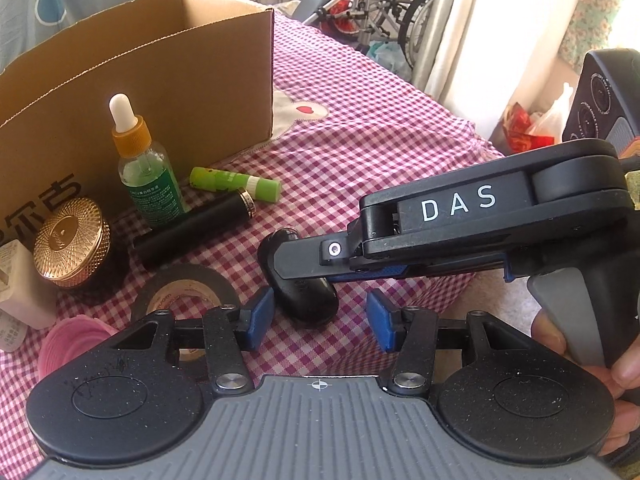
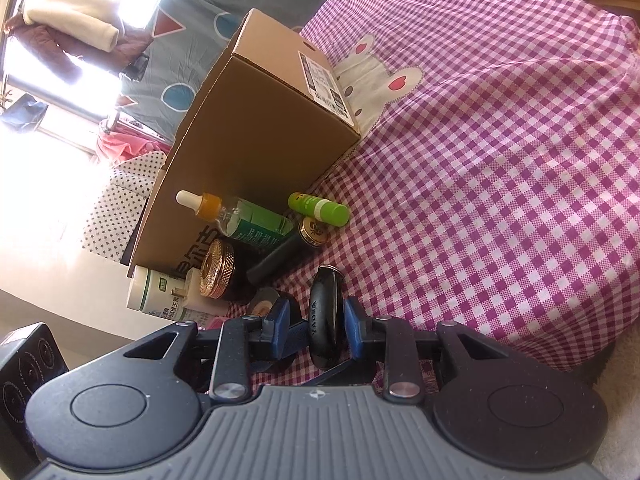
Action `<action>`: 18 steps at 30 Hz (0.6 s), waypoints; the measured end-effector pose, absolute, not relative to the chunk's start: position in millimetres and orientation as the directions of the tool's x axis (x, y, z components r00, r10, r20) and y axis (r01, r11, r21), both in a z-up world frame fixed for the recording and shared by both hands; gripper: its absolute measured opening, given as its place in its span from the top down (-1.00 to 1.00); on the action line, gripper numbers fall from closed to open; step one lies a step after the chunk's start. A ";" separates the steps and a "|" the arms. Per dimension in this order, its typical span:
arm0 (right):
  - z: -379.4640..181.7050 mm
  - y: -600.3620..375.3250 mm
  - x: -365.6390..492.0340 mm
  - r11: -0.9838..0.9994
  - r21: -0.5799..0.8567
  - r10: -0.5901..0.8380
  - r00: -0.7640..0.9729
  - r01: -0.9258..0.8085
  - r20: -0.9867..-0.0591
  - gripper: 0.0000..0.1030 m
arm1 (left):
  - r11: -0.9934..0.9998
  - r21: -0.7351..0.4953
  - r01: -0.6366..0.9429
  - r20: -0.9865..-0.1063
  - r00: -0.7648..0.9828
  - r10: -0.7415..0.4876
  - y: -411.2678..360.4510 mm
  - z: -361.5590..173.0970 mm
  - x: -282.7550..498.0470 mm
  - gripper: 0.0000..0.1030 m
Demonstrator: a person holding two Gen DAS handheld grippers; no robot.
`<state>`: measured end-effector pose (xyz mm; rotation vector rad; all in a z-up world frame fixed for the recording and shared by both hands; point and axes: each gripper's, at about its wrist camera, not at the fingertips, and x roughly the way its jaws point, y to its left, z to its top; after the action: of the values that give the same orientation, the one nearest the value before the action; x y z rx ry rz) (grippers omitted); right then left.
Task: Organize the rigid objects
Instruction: 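Close the right gripper around the black car key fob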
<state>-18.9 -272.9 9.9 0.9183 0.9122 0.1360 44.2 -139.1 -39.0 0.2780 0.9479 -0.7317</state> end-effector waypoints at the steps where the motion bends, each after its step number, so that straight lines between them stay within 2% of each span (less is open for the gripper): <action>1: 10.0 -273.4 -18.4 0.629 0.732 0.461 0.632 0.263 -0.623 0.38 | 0.729 -0.099 0.678 -0.815 0.365 -0.450 -139.0 -38.9 44.8 0.01; 11: 8.8 -272.8 -13.3 0.642 0.727 0.448 0.649 0.246 -0.615 0.40 | 0.717 -0.077 0.693 -0.806 0.379 -0.454 -142.3 -39.8 45.6 0.01; 13: 8.1 -273.7 -13.6 0.643 0.724 0.444 0.647 0.251 -0.619 0.52 | 0.717 -0.082 0.692 -0.806 0.377 -0.456 -141.6 -39.6 46.5 0.01; 18: 7.2 -276.9 -17.0 0.645 0.725 0.449 0.647 0.243 -0.616 0.63 | 0.714 -0.077 0.696 -0.806 0.377 -0.456 -141.7 -40.0 47.8 0.01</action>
<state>-17.0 -276.9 7.2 0.8917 0.8891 0.1369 47.8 -141.7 -40.0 0.2958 0.9225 -0.7497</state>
